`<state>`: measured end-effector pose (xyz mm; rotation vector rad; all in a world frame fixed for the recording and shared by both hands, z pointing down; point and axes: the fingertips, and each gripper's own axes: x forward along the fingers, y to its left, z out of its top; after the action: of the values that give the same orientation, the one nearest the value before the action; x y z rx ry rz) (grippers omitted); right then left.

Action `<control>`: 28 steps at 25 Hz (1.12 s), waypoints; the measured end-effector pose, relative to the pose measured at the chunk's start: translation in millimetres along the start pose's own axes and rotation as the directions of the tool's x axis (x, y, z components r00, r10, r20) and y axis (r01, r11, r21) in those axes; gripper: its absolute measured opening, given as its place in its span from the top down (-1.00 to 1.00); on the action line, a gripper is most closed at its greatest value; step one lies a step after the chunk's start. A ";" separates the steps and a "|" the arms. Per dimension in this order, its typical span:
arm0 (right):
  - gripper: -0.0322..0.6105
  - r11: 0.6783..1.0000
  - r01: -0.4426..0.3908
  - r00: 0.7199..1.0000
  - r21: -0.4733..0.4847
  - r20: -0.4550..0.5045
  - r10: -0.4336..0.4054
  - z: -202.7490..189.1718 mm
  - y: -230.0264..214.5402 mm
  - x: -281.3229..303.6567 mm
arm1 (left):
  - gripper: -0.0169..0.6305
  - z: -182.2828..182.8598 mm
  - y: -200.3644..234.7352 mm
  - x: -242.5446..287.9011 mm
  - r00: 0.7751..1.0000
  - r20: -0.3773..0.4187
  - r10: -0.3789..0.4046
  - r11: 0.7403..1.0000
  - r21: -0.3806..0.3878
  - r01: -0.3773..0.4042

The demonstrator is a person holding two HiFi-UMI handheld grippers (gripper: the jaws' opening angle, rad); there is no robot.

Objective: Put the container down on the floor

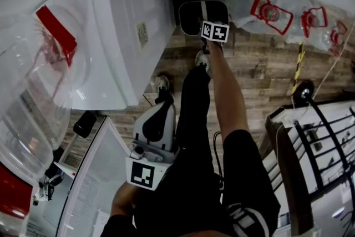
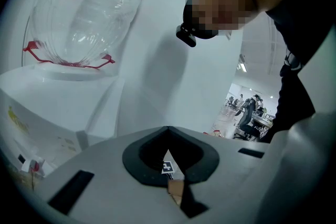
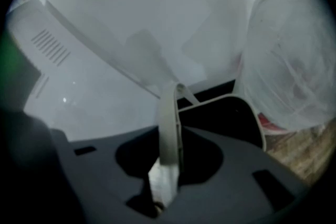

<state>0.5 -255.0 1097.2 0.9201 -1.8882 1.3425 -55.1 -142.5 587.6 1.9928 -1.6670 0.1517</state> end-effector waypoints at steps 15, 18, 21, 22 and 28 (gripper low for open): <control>0.45 0.993 0.104 0.994 -0.063 -0.032 -0.106 -2.0 -17.2 -21.4 | 0.86 -2.4 -5.2 -9.2 1.000 0.005 -0.010 1.000 -0.028 0.010; 0.44 0.991 0.114 0.993 -0.075 -0.020 -0.116 -0.8 -18.0 -28.3 | 0.86 -0.8 -5.6 -11.6 1.000 0.016 -0.012 0.999 -0.034 0.012; 0.44 0.991 0.110 0.994 -0.078 -0.006 -0.111 1.5 -15.5 -35.2 | 0.86 0.5 -8.3 -14.8 1.000 0.019 -0.021 0.999 -0.034 0.021; 0.44 0.991 0.107 0.994 -0.076 -0.003 -0.107 2.0 -14.7 -36.9 | 0.86 1.3 -9.3 -15.9 1.000 0.021 -0.023 0.999 -0.033 0.024; 0.44 0.994 0.084 0.996 -0.073 -0.022 -0.086 -3.5 -5.8 -38.8 | 0.86 -1.0 -13.0 -26.3 0.999 0.016 -0.030 0.999 -0.029 0.030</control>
<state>27.1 -246.1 1069.5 0.9321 -1.8448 1.2229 -48.7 -117.6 573.4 2.0008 -1.6391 0.1001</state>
